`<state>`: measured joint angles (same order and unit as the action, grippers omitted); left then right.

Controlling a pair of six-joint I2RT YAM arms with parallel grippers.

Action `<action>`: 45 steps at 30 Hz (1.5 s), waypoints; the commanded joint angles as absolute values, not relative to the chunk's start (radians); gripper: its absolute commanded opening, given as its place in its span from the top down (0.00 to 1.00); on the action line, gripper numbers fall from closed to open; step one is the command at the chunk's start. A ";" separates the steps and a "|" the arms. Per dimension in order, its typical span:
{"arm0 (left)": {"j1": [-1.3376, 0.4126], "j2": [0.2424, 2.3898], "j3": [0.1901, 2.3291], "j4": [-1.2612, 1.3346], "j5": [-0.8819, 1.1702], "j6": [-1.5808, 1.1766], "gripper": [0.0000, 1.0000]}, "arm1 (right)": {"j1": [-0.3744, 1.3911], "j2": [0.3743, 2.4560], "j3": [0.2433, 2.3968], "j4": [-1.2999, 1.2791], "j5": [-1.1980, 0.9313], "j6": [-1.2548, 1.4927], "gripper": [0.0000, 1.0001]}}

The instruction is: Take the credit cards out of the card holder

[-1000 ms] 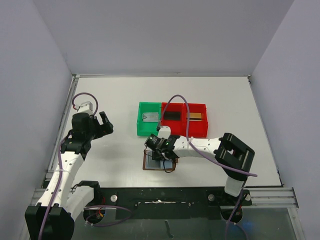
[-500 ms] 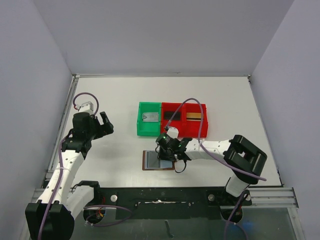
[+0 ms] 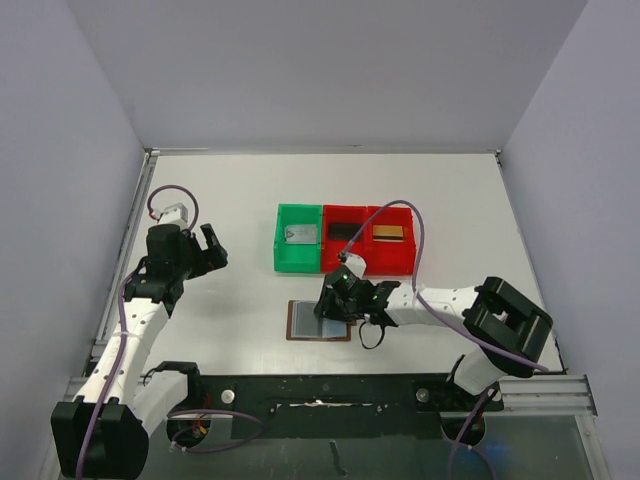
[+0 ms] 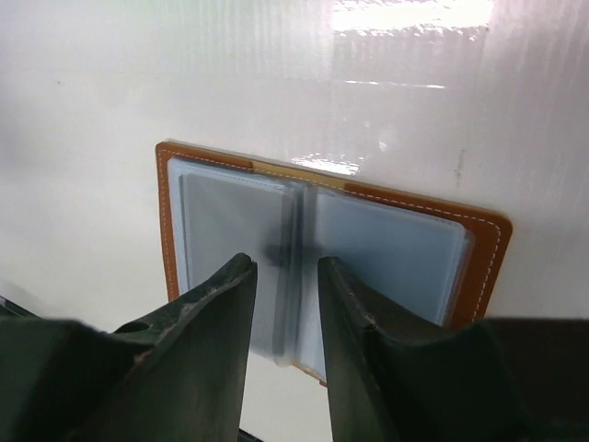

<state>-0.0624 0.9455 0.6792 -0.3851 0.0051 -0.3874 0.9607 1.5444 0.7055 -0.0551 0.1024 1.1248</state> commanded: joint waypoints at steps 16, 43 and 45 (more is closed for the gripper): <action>-0.054 0.928 0.716 -0.363 -0.001 -0.378 0.11 | 1.075 1.739 1.169 -0.558 0.327 1.024 0.36; -0.054 0.927 0.716 -0.361 0.000 -0.379 0.11 | 1.087 1.860 1.250 -0.602 0.300 1.021 0.36; -0.054 0.927 0.715 -0.361 0.000 -0.379 0.11 | 1.086 1.844 1.241 -0.578 0.290 1.007 0.35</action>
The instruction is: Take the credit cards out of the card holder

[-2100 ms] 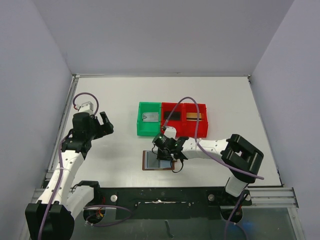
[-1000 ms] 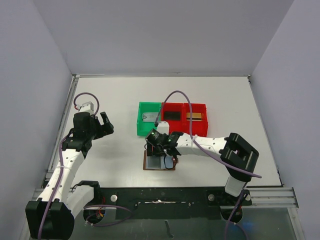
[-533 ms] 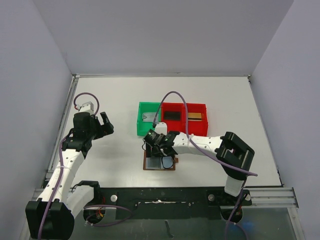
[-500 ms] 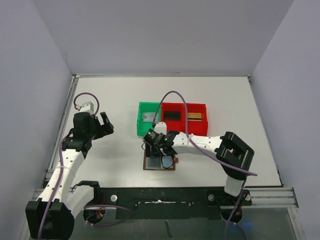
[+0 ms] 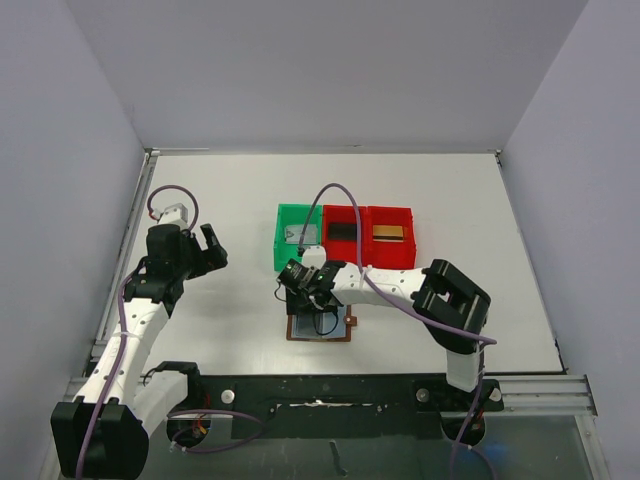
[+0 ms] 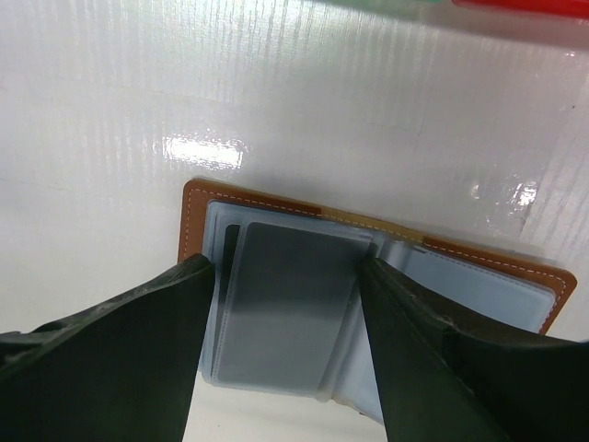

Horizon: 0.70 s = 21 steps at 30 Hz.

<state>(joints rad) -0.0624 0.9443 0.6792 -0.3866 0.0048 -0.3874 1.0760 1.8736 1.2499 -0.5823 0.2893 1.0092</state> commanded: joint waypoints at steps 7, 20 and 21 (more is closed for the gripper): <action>-0.054 0.935 0.718 -0.360 0.004 -0.378 0.11 | 1.086 1.790 1.240 -0.548 0.286 1.002 0.30; -0.054 0.934 0.718 -0.361 0.006 -0.379 0.11 | 1.085 1.786 1.217 -0.599 0.316 1.093 0.30; -0.053 0.934 0.717 -0.361 0.005 -0.378 0.11 | 1.086 1.792 1.214 -0.596 0.312 1.092 0.30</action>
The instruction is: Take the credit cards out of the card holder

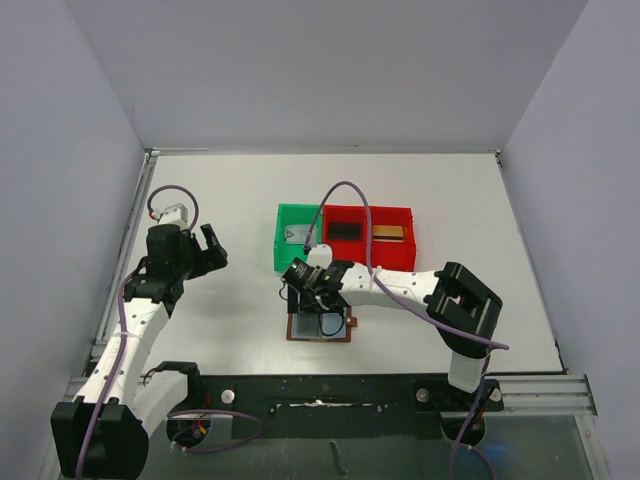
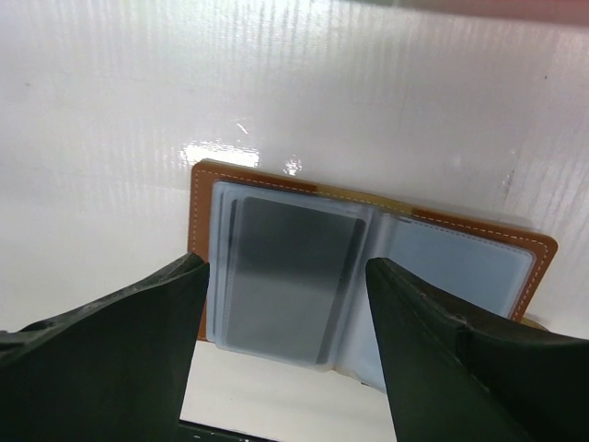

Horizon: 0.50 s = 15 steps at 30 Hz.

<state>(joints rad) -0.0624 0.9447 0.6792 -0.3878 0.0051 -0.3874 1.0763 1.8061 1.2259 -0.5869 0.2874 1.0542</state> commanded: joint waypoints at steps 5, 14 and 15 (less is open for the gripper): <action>-0.054 0.934 0.715 -0.360 0.006 -0.378 0.11 | 1.080 1.817 1.192 -0.541 0.281 1.079 0.30; -0.054 0.932 0.716 -0.359 0.005 -0.377 0.11 | 1.051 1.826 1.152 -0.510 0.251 1.086 0.29; -0.054 0.932 0.715 -0.359 0.006 -0.377 0.11 | 1.048 1.827 1.148 -0.507 0.246 1.084 0.29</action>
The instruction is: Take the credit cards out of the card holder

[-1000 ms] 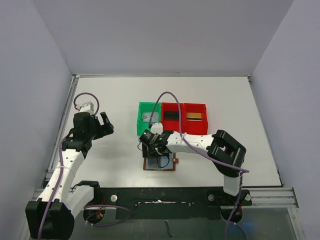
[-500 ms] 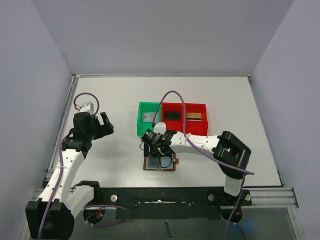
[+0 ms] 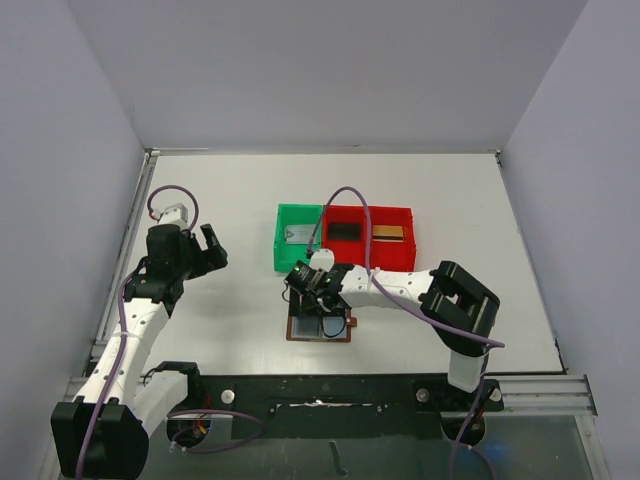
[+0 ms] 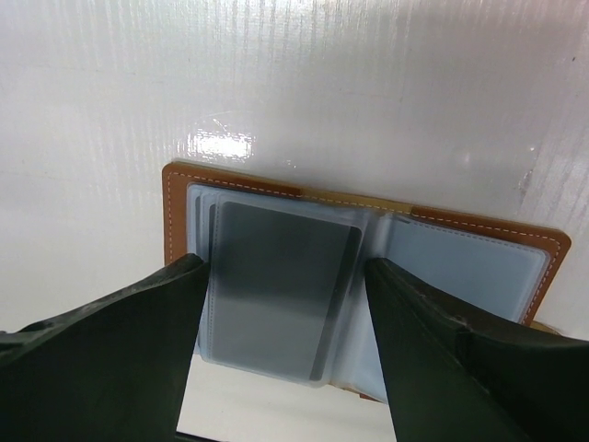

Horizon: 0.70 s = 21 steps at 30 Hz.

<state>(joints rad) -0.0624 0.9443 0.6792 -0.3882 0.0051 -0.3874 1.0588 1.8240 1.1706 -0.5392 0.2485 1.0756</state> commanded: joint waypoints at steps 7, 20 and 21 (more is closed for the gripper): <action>-0.054 0.936 0.716 -0.359 0.008 -0.377 0.11 | 1.053 1.870 1.164 -0.527 0.237 1.078 0.28; -0.054 0.934 0.716 -0.360 0.006 -0.378 0.11 | 1.040 1.825 1.134 -0.470 0.208 1.069 0.39; -0.054 0.933 0.717 -0.360 0.005 -0.378 0.11 | 1.037 1.813 1.121 -0.448 0.194 1.067 0.40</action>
<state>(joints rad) -0.0624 0.9447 0.6792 -0.3882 0.0051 -0.3874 1.0508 1.8252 1.1656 -0.5327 0.2390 1.0687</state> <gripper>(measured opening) 0.890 0.620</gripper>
